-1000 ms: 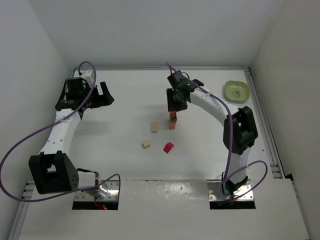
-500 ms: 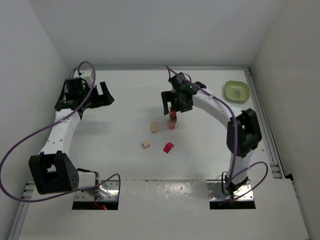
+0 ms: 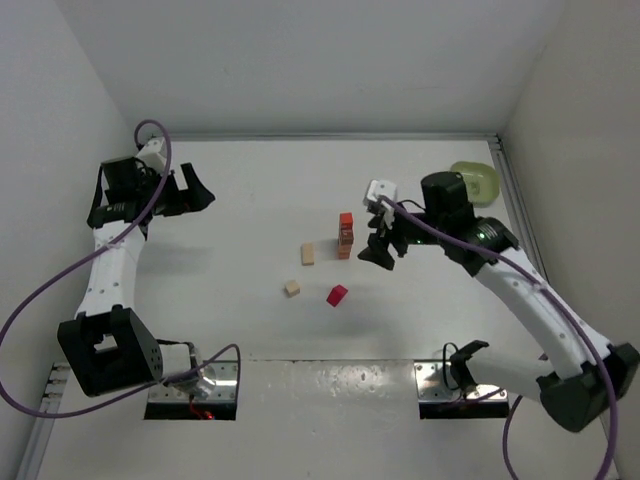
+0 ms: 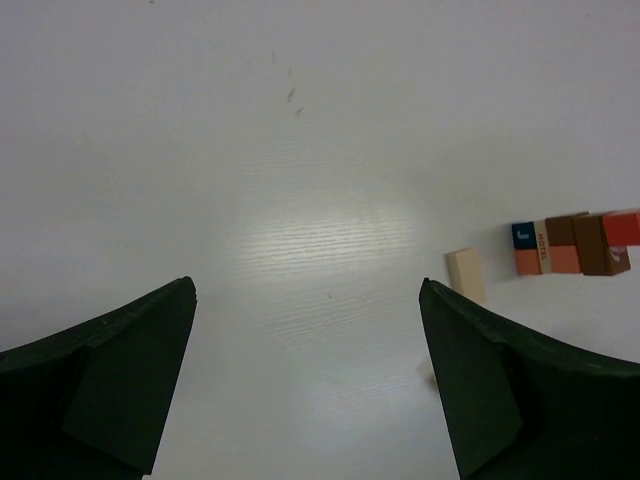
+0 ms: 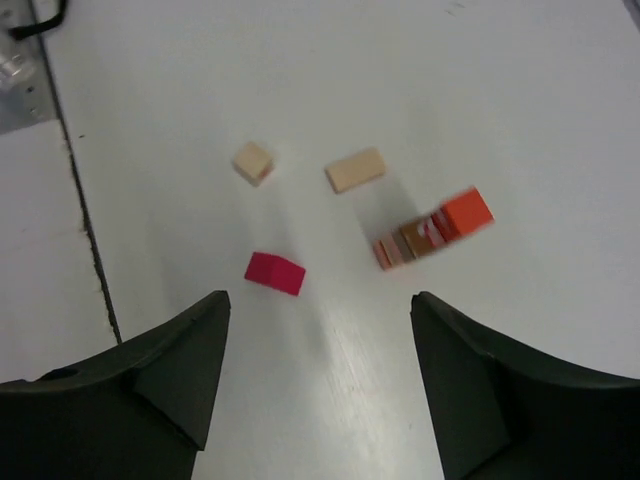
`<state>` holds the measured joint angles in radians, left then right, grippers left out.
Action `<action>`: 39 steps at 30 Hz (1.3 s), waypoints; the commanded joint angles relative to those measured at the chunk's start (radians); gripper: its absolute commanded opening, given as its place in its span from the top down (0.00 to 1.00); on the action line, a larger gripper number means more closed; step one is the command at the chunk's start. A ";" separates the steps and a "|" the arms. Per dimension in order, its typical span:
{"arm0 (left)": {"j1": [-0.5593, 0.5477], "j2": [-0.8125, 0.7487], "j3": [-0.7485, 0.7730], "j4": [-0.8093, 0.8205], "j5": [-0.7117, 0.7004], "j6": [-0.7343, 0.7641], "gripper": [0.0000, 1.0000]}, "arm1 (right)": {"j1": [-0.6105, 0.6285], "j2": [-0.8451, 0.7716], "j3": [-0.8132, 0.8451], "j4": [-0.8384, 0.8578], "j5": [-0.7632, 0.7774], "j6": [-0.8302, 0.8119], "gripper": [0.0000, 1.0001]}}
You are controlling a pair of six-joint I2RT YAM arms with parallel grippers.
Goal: Build the wood block tower
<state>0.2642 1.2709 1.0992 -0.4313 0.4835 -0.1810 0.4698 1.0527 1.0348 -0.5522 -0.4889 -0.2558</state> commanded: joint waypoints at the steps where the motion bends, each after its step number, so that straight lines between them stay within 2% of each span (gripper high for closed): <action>1: 0.007 -0.022 0.034 0.003 0.158 0.113 0.01 | 0.059 0.182 0.086 -0.061 -0.235 -0.339 0.29; 3: 0.007 -0.022 0.034 0.003 0.146 0.114 0.01 | 0.099 0.262 0.123 -0.066 -0.281 -0.439 0.29; 4: 0.007 -0.022 0.034 0.003 0.135 0.114 0.01 | 0.168 0.312 0.143 -0.080 -0.280 -0.509 0.29; 7: 0.017 -0.011 0.034 0.003 0.110 0.114 0.01 | 0.261 0.465 0.154 -0.036 -0.252 -0.630 0.29; 12: 0.035 -0.030 0.034 -0.023 0.055 0.114 0.01 | 0.343 0.622 0.182 0.037 -0.247 -0.692 0.30; 15: 0.056 -0.059 -0.004 -0.023 0.044 0.123 0.01 | 0.381 0.781 0.241 0.078 -0.225 -0.685 0.31; 17: 0.066 -0.059 -0.015 -0.023 0.044 0.123 0.01 | 0.391 0.826 0.246 0.106 -0.215 -0.683 0.31; 23: 0.076 -0.068 -0.024 -0.023 0.064 0.123 0.01 | 0.398 0.902 0.277 0.182 -0.157 -0.697 0.27; 30: 0.106 -0.048 -0.024 -0.023 0.064 0.132 0.01 | 0.395 0.987 0.341 0.133 -0.131 -0.711 0.28; 39: 0.115 -0.030 -0.024 -0.023 0.073 0.132 0.01 | 0.389 1.029 0.338 0.127 -0.109 -0.715 0.39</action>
<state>0.3664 1.2308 1.0756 -0.4698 0.5354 -0.0601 0.8597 2.0766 1.3510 -0.4278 -0.5842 -0.9443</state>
